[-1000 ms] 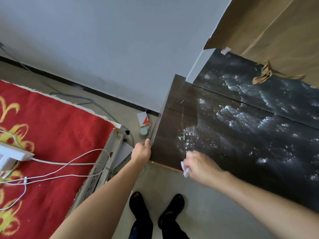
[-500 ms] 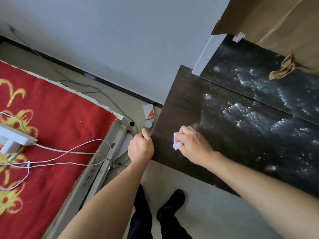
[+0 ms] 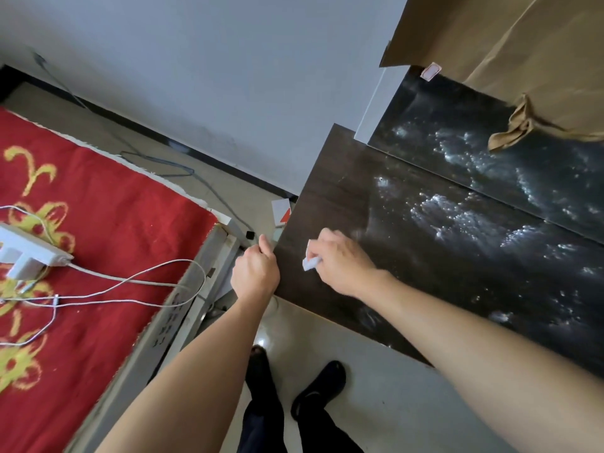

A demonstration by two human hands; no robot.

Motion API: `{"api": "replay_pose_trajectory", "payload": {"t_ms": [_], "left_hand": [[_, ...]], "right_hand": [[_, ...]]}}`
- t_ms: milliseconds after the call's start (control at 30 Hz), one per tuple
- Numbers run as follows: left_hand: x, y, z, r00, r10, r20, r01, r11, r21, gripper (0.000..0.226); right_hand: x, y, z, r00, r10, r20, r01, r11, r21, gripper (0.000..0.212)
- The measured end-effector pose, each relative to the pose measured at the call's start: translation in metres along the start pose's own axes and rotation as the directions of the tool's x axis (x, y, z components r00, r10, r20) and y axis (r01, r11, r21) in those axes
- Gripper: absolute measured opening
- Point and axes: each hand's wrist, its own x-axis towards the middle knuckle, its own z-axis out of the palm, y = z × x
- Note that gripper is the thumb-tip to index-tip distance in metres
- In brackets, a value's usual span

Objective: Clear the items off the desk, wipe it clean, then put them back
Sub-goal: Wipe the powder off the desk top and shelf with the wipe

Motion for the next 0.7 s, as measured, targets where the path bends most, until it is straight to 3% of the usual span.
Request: {"api": "replay_pose_trajectory", "payload": {"t_ms": [133, 200, 267, 333, 400, 533, 600, 700], "left_hand": [[-0.006, 0.012, -0.008, 0.999, -0.03, 0.035, 0.029, 0.998, 0.05, 0.053], [-0.01, 0.016, -0.006, 0.999, -0.039, 0.037, 0.036, 0.997, 0.071, 0.049], [-0.013, 0.016, -0.001, 0.999, -0.052, -0.003, 0.052, 0.997, 0.063, 0.055], [-0.015, 0.016, 0.005, 0.997, -0.056, -0.05, 0.059, 0.997, 0.059, 0.061], [-0.014, 0.016, 0.009, 0.996, -0.048, -0.08, 0.053, 0.997, 0.059, 0.063], [-0.012, 0.013, 0.012, 0.988, -0.008, -0.156, 0.019, 0.998, 0.067, 0.06], [-0.011, 0.011, 0.015, 0.983, 0.001, -0.181, 0.014, 0.997, 0.082, 0.057], [-0.009, 0.01, 0.018, 0.979, 0.01, -0.205, 0.012, 0.995, 0.103, 0.056]], "right_hand": [[-0.078, 0.007, 0.022, 0.975, -0.084, 0.207, 0.115, 0.983, -0.146, 0.017], [-0.109, 0.012, 0.018, 0.926, 0.01, 0.377, 0.075, 0.975, -0.211, 0.021], [-0.111, 0.02, 0.002, 0.893, 0.093, 0.439, -0.046, 0.992, -0.117, 0.016], [-0.085, 0.033, -0.02, 0.932, 0.151, 0.329, -0.163, 0.987, 0.008, 0.01], [-0.037, 0.052, -0.042, 0.974, 0.198, 0.113, -0.205, 0.978, 0.05, 0.008], [0.063, 0.08, -0.085, 0.93, 0.221, -0.294, -0.227, 0.974, 0.014, 0.013], [0.099, 0.083, -0.097, 0.919, 0.141, -0.368, -0.209, 0.966, -0.151, 0.02], [0.128, 0.083, -0.098, 0.956, 0.019, -0.294, -0.133, 0.918, -0.373, 0.026]]}}
